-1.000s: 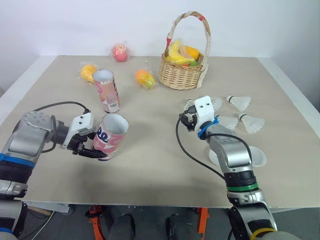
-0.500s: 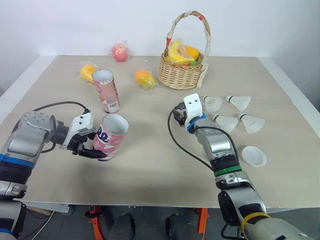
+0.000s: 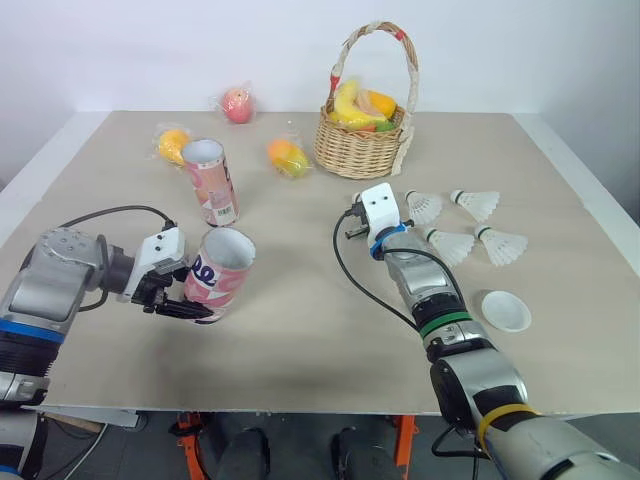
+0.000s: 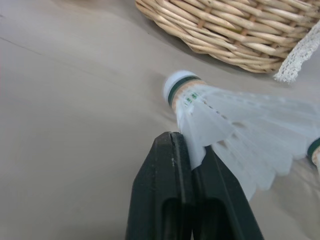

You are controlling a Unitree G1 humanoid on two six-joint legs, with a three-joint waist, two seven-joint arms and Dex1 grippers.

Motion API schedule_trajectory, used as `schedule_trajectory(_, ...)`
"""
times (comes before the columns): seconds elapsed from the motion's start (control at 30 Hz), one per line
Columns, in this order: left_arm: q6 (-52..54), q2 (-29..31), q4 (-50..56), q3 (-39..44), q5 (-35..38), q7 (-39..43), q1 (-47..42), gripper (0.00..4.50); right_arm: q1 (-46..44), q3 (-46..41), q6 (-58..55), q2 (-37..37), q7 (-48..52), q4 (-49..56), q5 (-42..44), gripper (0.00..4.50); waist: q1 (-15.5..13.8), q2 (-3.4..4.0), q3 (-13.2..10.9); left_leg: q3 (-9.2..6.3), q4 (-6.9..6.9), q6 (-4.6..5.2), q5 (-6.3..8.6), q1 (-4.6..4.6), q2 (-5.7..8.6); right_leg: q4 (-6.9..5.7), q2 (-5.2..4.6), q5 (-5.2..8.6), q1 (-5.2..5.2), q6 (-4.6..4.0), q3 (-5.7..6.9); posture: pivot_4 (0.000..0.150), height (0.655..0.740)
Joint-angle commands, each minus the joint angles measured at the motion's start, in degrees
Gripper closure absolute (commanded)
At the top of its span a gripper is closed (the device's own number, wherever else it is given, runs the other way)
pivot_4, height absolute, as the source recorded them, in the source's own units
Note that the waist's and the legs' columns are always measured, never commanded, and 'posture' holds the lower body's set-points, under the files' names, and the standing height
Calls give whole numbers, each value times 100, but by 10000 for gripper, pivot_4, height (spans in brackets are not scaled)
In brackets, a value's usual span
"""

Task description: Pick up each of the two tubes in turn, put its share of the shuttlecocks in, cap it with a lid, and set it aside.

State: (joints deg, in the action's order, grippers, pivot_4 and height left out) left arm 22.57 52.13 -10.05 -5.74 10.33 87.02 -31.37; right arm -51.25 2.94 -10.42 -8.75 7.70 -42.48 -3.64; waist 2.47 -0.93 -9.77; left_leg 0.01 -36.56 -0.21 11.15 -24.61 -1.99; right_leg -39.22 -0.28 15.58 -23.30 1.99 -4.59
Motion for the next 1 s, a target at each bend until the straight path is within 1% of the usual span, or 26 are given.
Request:
schedule_trajectory(0.03, 6, -149, 38, -253, 33, 27, 43, 13657, 129, 373, 231, -11, 1358, 1576, 411, 44367, 0, 2, -1, -3, 1, 0, 0, -1, 1, 0, 0, 0, 0, 0, 2, 1500, 7400)
schedule_trajectory(0.1, -3, -184, -2, -282, 21, 38, 0, 13657, 238, 669, 680, -292, 2565, 2638, 781, 44367, -15, 11, -6, -11, -1, 0, 0, -6, 3, 1, -2, 1, 0, 1, 10, 1500, 7400)
schedule_trajectory(0.13, -7, -195, -17, -290, 17, 47, -16, 13657, 262, 708, 701, -461, 3082, 3079, 1025, 44367, -21, 14, -8, -13, -2, 0, 0, -8, 6, 1, -6, 3, 1, 4, 13, 1500, 7400)
schedule_trajectory(0.27, -51, -221, -109, -324, -13, 82, -82, 13657, 247, 808, 583, -1241, 4865, 4197, 1866, 44367, -101, 12, -7, -32, -10, 0, 0, -8, 14, 6, -19, 5, 17, 10, 33, 1500, 7400)
schedule_trajectory(0.33, -75, -231, -151, -346, -27, 94, -118, 13657, 141, 926, 501, -1603, 5566, 4497, 2084, 44367, -122, 11, -7, -37, -17, 0, 0, -5, 15, 8, -22, 5, 26, 9, 39, 1500, 7400)
schedule_trajectory(0.43, -96, -252, -212, -369, -40, 107, -184, 13657, -125, 1237, 546, -1816, 6171, 4577, 2018, 44367, -112, 14, -8, -30, -18, 2, -1, 4, 12, 6, -19, 2, 28, 1, 38, 1500, 7400)
schedule_trajectory(0.5, -111, -260, -245, -376, -50, 117, -217, 13657, -263, 1491, 812, -1839, 6413, 4541, 1763, 44367, -113, 14, -8, -32, -12, 15, -9, 9, 8, 3, -10, 1, 26, -5, 38, 1500, 7400)
schedule_trajectory(0.63, -111, -252, -253, -372, -49, 129, -241, 13657, -538, 1801, 1295, -1662, 6420, 4201, 1264, 44367, -125, 14, -8, -40, -11, 15, -13, 8, -2, -1, 0, 3, 25, -12, 47, 1500, 7400)
schedule_trajectory(0.9, -84, -224, -225, -344, -36, 133, -207, 13657, -1060, 2147, 2003, -1276, 6479, 3300, 601, 44367, -125, 14, -8, -39, -9, 13, -14, 5, 6, 0, -11, 4, 22, -12, 47, 1500, 7400)
schedule_trajectory(1.0, -72, -230, -201, -345, -29, 123, -195, 13657, -1110, 2168, 2065, -1231, 6520, 3166, 542, 44367, -126, 13, -8, -41, -9, 13, -14, 3, 7, 0, -13, 4, 22, -12, 47, 1500, 7400)
